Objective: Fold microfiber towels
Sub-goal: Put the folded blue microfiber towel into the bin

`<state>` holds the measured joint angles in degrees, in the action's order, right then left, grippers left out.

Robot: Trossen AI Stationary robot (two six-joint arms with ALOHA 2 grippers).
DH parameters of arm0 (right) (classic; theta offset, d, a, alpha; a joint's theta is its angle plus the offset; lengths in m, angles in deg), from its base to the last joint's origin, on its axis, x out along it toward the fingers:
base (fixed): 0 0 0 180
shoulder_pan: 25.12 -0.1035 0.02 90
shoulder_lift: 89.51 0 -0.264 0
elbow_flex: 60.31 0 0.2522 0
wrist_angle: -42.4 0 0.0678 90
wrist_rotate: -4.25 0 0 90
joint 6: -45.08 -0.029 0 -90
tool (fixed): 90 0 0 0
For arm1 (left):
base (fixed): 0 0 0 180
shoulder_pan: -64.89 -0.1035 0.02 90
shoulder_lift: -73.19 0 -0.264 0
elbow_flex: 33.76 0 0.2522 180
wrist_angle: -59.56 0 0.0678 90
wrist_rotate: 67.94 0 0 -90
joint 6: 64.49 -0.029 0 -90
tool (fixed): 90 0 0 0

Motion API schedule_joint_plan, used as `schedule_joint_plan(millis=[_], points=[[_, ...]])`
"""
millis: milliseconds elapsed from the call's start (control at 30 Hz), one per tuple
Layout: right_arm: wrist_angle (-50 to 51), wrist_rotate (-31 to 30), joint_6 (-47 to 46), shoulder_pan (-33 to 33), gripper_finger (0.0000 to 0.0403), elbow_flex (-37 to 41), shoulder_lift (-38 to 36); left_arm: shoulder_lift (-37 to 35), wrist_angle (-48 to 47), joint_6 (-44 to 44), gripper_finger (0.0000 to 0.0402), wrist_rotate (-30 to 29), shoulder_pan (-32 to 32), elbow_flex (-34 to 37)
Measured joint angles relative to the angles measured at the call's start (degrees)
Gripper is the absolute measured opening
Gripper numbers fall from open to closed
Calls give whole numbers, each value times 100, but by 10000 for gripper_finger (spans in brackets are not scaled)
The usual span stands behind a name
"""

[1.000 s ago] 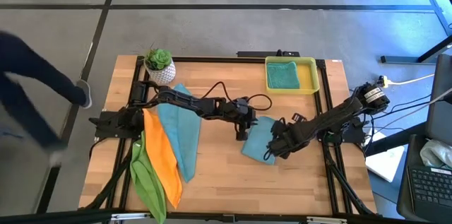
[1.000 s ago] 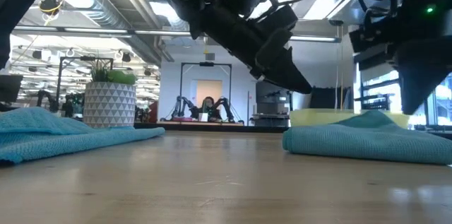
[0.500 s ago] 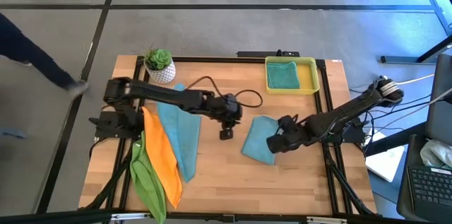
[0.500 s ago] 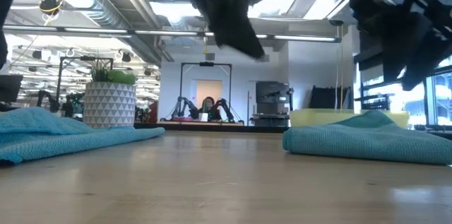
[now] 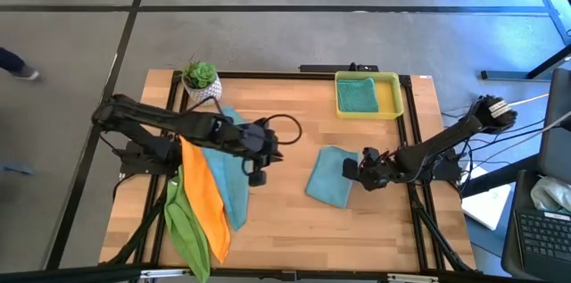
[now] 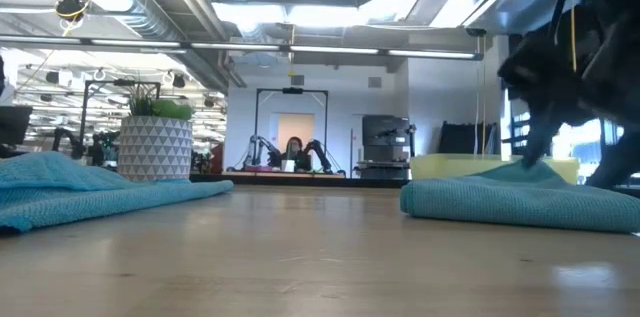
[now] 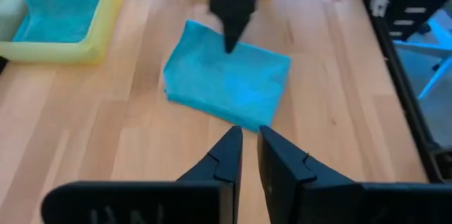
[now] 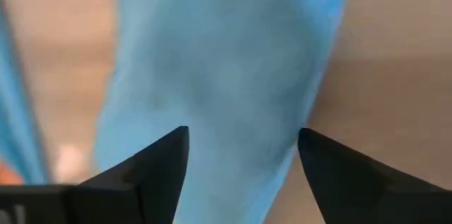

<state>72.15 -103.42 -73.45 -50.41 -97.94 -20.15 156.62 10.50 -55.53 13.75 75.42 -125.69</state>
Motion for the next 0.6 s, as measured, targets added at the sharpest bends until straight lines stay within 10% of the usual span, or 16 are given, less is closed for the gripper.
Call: schedule_joint_plan(millis=[600], points=[[-1119, -462, 607, 139, 260, 454, 577, -454, -1029, 803, 37, -744, 782, 0]])
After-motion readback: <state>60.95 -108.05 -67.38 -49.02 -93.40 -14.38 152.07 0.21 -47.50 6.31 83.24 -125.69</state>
